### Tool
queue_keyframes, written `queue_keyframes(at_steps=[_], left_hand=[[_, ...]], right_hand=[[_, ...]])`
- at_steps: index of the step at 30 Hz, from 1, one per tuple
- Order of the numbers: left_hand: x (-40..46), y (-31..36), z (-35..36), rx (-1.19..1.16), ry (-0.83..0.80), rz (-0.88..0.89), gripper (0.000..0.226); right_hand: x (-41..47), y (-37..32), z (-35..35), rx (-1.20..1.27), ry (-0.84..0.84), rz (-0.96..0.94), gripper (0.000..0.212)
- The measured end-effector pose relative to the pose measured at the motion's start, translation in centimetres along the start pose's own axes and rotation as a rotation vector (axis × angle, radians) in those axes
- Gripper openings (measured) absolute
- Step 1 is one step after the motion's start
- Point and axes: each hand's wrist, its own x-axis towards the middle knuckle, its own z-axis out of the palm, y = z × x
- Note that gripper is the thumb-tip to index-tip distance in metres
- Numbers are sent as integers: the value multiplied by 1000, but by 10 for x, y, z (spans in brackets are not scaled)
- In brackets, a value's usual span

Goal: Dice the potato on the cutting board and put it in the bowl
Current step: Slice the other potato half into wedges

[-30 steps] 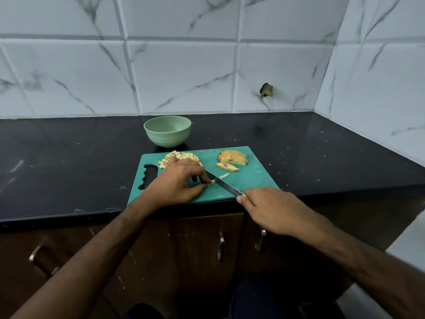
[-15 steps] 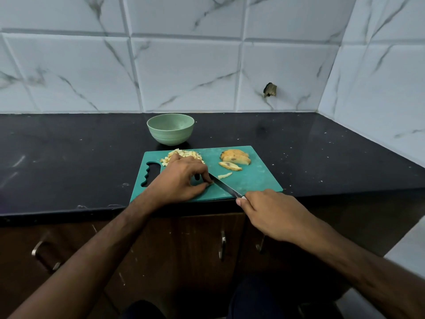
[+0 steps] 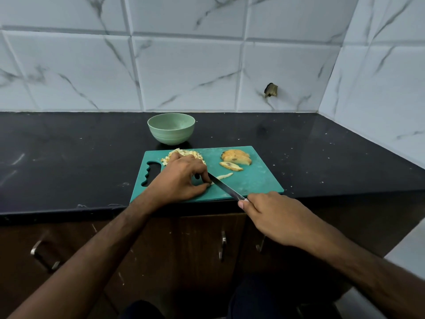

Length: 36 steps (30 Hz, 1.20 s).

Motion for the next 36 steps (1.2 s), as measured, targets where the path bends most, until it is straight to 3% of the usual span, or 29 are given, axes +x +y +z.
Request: queue_keyframes(at_steps=[9,13,20,26,30,36], left_hand=[[-2,1,-1,-1,2,0,8],[-3,1,-1,34,-7,-11,12],[-2,1,1,26,-8,-10,26],[14,3,6,11,-288,112,52],[32,8,13,82,-384,215,53],[28,-18,8,313,-216,275,39]], right_hand=[[24,-3,2,103,-17,-22,45],[23,11,-19,340,-21,-12,44],[52,61,-28,690,147,-52,43],[84,88,-9,976,347,-53,44],[98,91,0,1102,416,-51,43],[102,96,4,1164,393,-55,43]])
